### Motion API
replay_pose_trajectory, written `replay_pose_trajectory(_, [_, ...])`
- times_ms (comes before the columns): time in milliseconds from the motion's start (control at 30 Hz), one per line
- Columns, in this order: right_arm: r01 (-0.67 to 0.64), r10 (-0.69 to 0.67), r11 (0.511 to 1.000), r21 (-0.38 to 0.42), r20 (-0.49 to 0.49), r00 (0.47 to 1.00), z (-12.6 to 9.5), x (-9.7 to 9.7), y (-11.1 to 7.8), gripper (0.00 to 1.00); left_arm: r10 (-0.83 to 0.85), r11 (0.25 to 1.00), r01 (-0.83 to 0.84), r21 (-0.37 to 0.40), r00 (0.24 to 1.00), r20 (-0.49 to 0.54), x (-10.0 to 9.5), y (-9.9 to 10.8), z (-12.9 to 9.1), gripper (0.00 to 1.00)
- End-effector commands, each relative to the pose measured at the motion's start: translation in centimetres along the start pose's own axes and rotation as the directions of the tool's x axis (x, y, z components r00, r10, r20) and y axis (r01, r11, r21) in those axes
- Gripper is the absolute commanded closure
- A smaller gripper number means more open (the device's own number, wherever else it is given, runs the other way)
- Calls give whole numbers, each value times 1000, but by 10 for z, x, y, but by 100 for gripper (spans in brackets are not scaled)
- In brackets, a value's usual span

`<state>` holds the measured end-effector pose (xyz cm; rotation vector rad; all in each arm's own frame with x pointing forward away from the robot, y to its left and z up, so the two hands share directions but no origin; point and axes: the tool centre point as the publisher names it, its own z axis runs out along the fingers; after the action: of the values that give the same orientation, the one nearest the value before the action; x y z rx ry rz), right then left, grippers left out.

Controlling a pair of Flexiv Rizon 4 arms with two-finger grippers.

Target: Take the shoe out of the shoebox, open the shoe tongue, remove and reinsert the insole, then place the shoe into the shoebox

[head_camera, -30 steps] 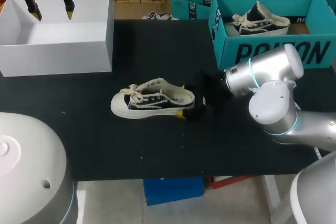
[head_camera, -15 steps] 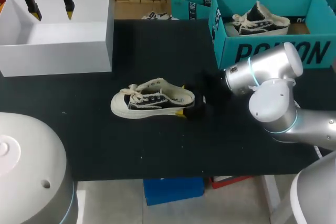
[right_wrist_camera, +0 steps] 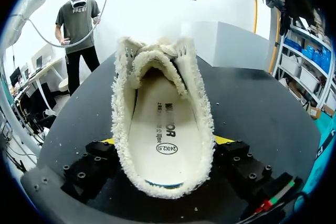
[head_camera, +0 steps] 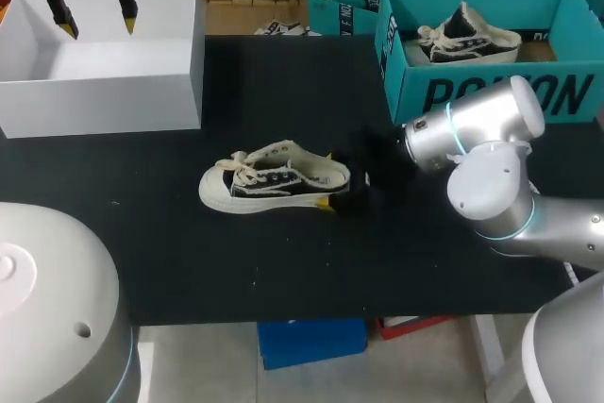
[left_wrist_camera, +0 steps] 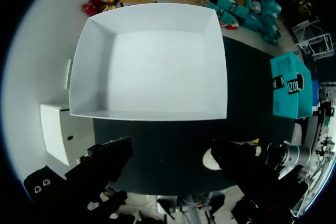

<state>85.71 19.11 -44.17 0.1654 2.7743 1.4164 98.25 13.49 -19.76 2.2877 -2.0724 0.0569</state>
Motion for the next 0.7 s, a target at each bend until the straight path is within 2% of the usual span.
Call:
replay_pose_trajectory(33, [-2,2,1000,4,-1,1000,1,-1,1,100,-77,993,77,91,997,-8,22,49,6,0])
replay_pose_trajectory(167, [-2,2,1000,4,-1,1000,1,-1,1,100,-178,980,179,89,984,-23,53,93,12,0])
replay_pose_trajectory(367, [-2,2,1000,4,-1,1000,1,-1,1,100,-204,976,206,73,979,-24,101,152,21,0])
replay_pose_trajectory(533, [-2,2,1000,4,-1,1000,1,-1,1,100,-168,984,168,52,986,-11,135,185,25,0])
replay_pose_trajectory(700, [-2,2,1000,4,-1,1000,1,-1,1,100,-169,985,169,33,986,-10,163,205,37,0])
